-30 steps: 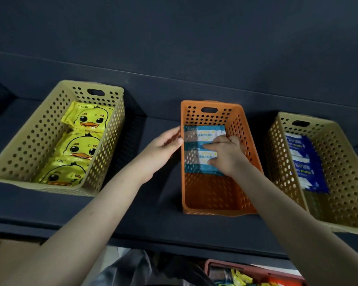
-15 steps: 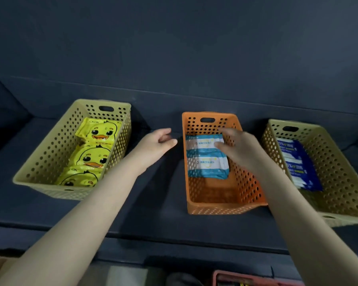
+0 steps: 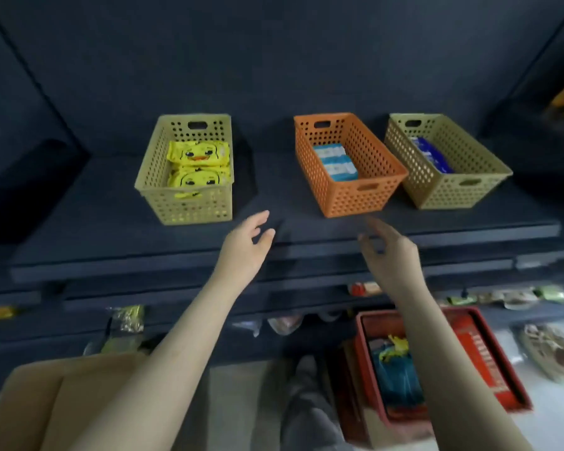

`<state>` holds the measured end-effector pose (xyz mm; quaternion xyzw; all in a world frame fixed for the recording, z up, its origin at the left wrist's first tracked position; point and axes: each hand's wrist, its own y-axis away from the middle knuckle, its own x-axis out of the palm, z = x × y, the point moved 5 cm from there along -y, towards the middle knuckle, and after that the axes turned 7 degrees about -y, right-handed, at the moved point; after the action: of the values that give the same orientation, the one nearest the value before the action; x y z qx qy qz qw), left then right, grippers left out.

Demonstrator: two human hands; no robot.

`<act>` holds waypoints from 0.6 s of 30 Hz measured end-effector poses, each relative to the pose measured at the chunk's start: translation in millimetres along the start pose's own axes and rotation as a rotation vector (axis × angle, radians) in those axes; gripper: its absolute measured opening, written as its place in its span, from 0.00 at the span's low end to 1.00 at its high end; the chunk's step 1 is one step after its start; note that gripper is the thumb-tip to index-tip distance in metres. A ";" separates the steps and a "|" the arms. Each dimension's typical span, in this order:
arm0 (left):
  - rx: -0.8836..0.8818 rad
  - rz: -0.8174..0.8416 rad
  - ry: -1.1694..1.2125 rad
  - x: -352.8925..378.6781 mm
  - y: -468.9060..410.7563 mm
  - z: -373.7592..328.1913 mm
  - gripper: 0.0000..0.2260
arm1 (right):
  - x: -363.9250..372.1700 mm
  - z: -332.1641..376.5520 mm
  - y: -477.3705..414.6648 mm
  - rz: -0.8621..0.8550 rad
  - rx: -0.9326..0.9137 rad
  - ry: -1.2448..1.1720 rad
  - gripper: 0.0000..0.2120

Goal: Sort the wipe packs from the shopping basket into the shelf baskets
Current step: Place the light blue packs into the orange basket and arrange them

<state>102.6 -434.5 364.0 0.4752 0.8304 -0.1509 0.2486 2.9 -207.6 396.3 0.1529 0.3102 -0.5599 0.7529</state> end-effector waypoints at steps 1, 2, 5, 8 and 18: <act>-0.024 0.019 0.004 4.5 18.4 10.6 0.18 | 4.1 -9.2 20.5 0.020 0.053 0.008 0.20; -0.049 0.043 0.003 10.5 36.1 20.3 0.18 | 6.8 -19.2 39.5 0.037 0.107 0.008 0.20; -0.114 0.147 -0.004 36.6 83.1 42.7 0.18 | 11.4 -50.2 87.7 0.085 0.231 0.022 0.19; -0.140 0.223 0.003 66.5 112.7 52.6 0.18 | 6.9 -86.0 117.6 0.075 0.352 0.027 0.20; -0.250 0.408 0.000 192.5 144.6 44.4 0.17 | -50.5 -224.0 152.5 0.128 0.559 0.092 0.19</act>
<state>157.9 -245.9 218.0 0.5987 0.7294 0.0063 0.3308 70.5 9.3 240.3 0.3992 0.1673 -0.5674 0.7005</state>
